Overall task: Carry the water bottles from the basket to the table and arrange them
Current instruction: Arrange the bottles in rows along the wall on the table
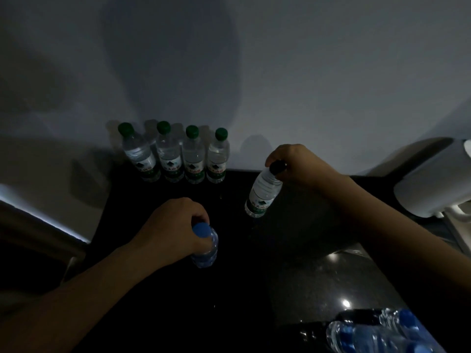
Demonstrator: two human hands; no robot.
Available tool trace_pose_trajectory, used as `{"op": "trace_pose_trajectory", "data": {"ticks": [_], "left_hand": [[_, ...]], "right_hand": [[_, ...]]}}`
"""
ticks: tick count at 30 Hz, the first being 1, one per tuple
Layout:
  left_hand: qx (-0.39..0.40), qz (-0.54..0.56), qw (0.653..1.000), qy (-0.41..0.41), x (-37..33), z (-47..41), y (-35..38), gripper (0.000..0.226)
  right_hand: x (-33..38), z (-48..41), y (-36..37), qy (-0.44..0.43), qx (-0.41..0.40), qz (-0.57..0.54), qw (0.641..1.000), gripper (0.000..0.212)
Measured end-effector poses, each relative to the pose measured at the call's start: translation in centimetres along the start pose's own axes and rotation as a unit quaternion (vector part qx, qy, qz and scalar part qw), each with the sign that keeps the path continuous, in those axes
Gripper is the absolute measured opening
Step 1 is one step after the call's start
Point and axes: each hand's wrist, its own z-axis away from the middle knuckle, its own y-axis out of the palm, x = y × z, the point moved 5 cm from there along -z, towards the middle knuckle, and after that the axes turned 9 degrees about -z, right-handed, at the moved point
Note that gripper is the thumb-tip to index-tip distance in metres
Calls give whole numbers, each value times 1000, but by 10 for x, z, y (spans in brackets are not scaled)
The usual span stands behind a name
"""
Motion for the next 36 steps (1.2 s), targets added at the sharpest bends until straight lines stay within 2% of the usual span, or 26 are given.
{"op": "trace_pose_trajectory", "data": {"ticks": [16,36], "left_hand": [[-5,30,999,-22,23,-58,-14,24],[-51,16,998,-41,42,-68,-19,26]], "right_hand": [[-20,-114,10,-42,44,76,995,27],[-17,-144,17,-50,36,59,996,28]]}}
